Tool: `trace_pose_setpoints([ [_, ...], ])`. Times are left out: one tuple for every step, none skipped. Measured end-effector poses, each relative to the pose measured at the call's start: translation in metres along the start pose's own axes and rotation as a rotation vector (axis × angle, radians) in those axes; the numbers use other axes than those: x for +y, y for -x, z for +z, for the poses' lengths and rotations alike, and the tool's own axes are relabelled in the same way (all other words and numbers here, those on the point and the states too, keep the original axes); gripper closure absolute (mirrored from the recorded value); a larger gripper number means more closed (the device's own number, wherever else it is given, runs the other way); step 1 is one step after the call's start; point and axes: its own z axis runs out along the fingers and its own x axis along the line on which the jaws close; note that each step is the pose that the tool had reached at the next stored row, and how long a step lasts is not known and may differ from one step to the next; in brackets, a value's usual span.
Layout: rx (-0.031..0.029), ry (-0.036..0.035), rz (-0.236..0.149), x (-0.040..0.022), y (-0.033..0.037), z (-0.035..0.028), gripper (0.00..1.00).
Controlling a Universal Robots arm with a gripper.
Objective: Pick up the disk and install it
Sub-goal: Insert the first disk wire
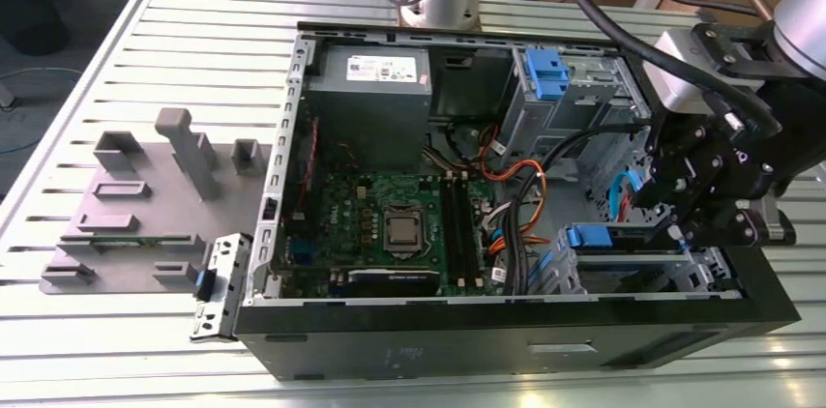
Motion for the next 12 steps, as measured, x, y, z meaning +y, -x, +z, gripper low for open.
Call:
trace_pose_setpoints([
  [-0.0001,0.0,0.0,0.0,0.0,-0.0023,0.58],
  [0.0,0.0,0.0,0.0001,0.0001,-0.0049,0.58],
  [0.0,0.0,0.0,0.0001,0.0001,-0.0066,0.58],
  [0.0,0.0,0.0,0.0001,0.0001,-0.0076,0.58],
  [-0.0002,0.0,0.0,0.0001,0.0001,-0.0083,0.58],
  [-0.0003,0.0,0.0,0.0002,0.0001,-0.0092,0.58],
  [-0.0001,0.0,0.0,0.0002,0.0002,-0.0101,0.58],
  [-0.0002,0.0,0.0,0.0002,0.0002,-0.0106,0.58],
  [-0.0004,0.0,0.0,0.0002,0.0002,-0.0106,0.58],
  [-0.0003,0.0,0.0,0.0002,0.0006,-0.0107,0.58],
  [0.0,0.0,0.0,0.0002,0.0012,-0.0109,0.58],
  [0.0,0.0,0.0,0.0002,0.002,-0.0109,0.58],
])
